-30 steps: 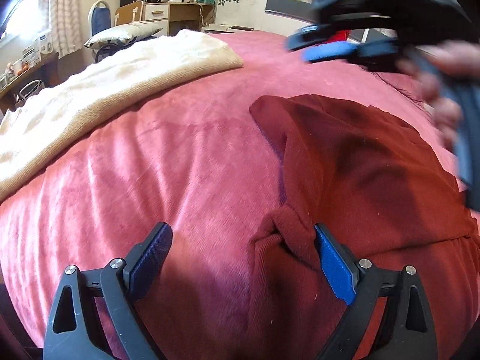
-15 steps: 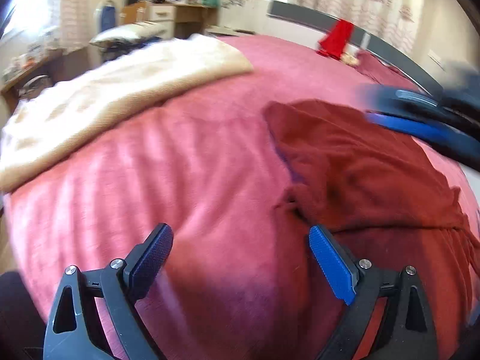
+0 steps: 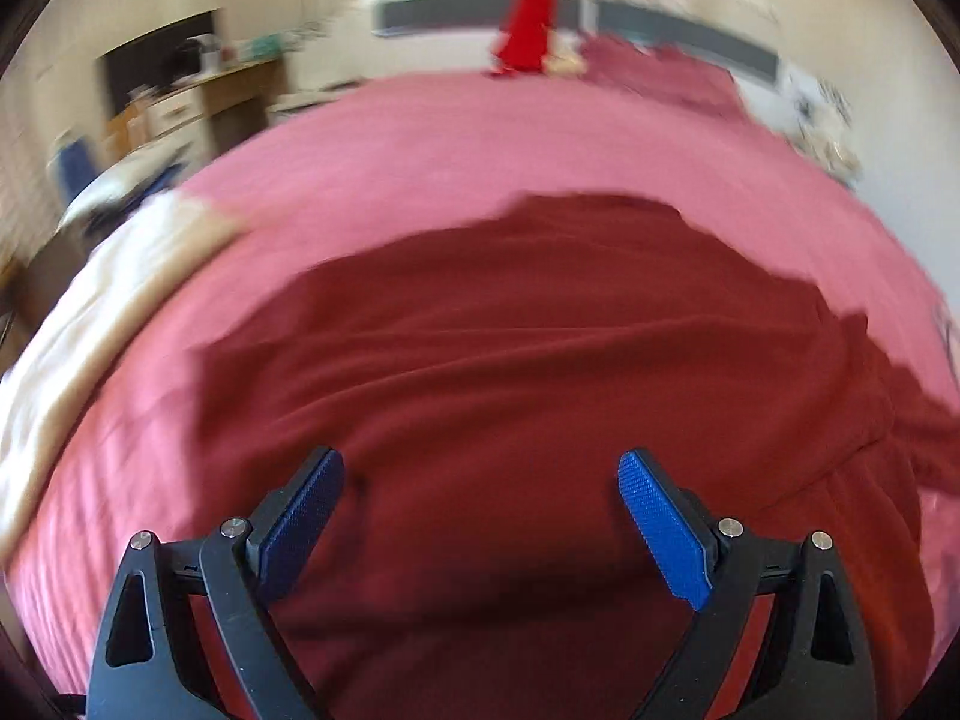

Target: Fold clothes

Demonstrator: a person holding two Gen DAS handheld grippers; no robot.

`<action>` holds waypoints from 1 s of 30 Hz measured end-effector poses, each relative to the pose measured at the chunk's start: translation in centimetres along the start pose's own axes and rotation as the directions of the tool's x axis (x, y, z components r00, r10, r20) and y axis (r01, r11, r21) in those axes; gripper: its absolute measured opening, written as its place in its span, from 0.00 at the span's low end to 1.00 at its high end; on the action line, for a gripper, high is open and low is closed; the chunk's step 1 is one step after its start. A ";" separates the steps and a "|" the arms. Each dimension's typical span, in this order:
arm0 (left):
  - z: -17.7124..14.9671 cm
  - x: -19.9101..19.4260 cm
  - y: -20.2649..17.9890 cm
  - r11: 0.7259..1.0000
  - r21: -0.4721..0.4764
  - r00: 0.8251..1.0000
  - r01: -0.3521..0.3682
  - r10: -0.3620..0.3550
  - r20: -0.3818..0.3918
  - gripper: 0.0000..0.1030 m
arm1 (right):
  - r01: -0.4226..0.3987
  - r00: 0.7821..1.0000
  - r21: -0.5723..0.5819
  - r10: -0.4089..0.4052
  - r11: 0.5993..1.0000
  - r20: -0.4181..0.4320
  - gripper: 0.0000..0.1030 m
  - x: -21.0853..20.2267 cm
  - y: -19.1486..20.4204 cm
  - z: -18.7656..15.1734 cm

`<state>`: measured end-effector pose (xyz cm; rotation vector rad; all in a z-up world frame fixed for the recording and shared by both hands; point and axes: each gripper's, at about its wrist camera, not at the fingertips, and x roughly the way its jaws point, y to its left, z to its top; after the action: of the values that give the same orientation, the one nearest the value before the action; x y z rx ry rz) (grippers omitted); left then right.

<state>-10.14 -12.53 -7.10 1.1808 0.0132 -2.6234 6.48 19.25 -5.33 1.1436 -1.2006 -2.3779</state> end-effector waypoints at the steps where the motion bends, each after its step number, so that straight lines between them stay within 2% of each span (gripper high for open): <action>1: 0.6 0.8 -0.8 0.999 0.039 0.999 -0.032 0.032 0.003 0.92 | -0.013 1.000 -0.015 0.013 1.000 -0.021 0.30 1.2 0.6 0.0; 4: 0.9 1.5 0.1 0.988 0.099 0.991 -0.119 0.112 0.068 0.92 | -0.070 0.994 -0.126 0.059 0.989 -0.094 0.30 6.2 5.0 -0.9; 6: 0.1 1.4 2.1 0.985 0.086 0.985 -0.148 0.138 0.106 0.92 | -0.049 0.990 -0.170 0.026 0.984 -0.135 0.31 10.0 7.0 -1.4; 7: -0.4 1.9 3.1 0.987 0.080 0.986 -0.139 0.130 0.104 0.94 | -0.040 0.988 -0.193 0.010 0.980 -0.155 0.31 11.9 8.0 -1.6; 8: -1.0 2.4 4.1 0.993 0.063 0.991 -0.105 0.099 0.091 1.00 | -0.031 0.985 -0.215 -0.007 0.976 -0.174 0.32 13.8 9.0 -1.8; 10: -1.8 3.3 6.1 1.000 0.000 0.998 -0.006 0.006 0.061 1.00 | -0.014 0.976 -0.260 -0.043 0.966 -0.212 0.32 17.6 11.1 -2.3; 11: -1.9 3.7 7.2 0.997 -0.049 0.997 0.059 -0.056 0.046 1.00 | -0.006 0.971 -0.282 -0.061 0.959 -0.230 0.32 19.5 12.1 -2.5; 12: -1.9 4.0 7.6 0.994 -0.070 0.996 0.087 -0.084 0.041 1.00 | 0.001 0.966 -0.304 -0.080 0.953 -0.247 0.32 21.4 13.1 -2.7; 13: -2.0 4.2 7.8 0.992 -0.080 0.994 0.101 -0.098 0.039 1.00 | 0.007 0.959 -0.327 -0.099 0.945 -0.264 0.32 23.3 14.1 -2.9; 15: -2.1 4.5 7.9 0.990 -0.088 0.993 0.113 -0.110 0.037 1.00 | 0.019 0.945 -0.371 -0.138 0.928 -0.296 0.18 27.1 16.2 -3.4; 16: -2.1 4.6 7.9 0.990 -0.085 0.993 0.110 -0.107 0.039 1.00 | 0.024 0.937 -0.393 -0.157 0.919 -0.311 0.18 29.0 17.2 -3.6; 17: -2.1 4.7 7.9 0.990 -0.084 0.994 0.109 -0.106 0.040 1.00 | 0.049 0.942 -0.395 -0.174 0.917 -0.287 0.18 29.2 16.9 -3.1; 19: -2.0 4.8 8.0 0.988 -0.093 0.992 0.124 -0.121 0.041 1.00 | 0.124 0.961 -0.342 -0.198 0.932 -0.191 0.17 26.7 13.7 -0.6; 21: -1.9 4.8 8.2 0.984 -0.105 0.990 0.141 -0.138 0.042 1.00 | 0.138 0.979 -0.234 -0.169 0.962 -0.118 0.05 24.0 9.7 1.9; 22: -1.8 4.9 8.3 0.983 -0.110 0.988 0.150 -0.146 0.043 1.00 | 0.156 0.982 -0.172 -0.172 0.973 -0.081 0.04 22.7 7.9 2.8; 24: -1.7 5.0 8.4 0.982 -0.113 0.988 0.153 -0.149 0.043 1.00 | 0.235 0.972 -0.092 -0.235 0.968 0.011 0.14 19.3 5.7 3.8; 25: -1.8 4.9 8.3 0.982 -0.113 0.988 0.154 -0.150 0.043 1.00 | 0.248 0.968 -0.069 -0.246 0.966 0.043 0.18 17.6 5.1 4.0; 26: -1.9 4.8 8.3 0.981 -0.114 0.988 0.155 -0.151 0.043 1.00 | 0.217 0.975 -0.059 -0.214 0.974 0.061 0.27 15.7 4.8 3.6; 28: -1.9 4.6 8.2 0.982 -0.112 0.988 0.152 -0.149 0.041 1.00 | 0.133 0.989 -0.036 -0.130 0.990 0.071 0.27 12.5 4.1 2.3; 30: -1.8 4.5 8.1 0.983 -0.109 0.989 0.147 -0.144 0.038 1.00 | 0.110 0.992 0.010 -0.110 0.994 0.069 0.29 9.7 2.9 0.5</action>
<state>-9.68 -21.21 -10.80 1.1429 0.2463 -2.7252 -0.68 12.66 -8.20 1.1673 -1.1967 -2.5161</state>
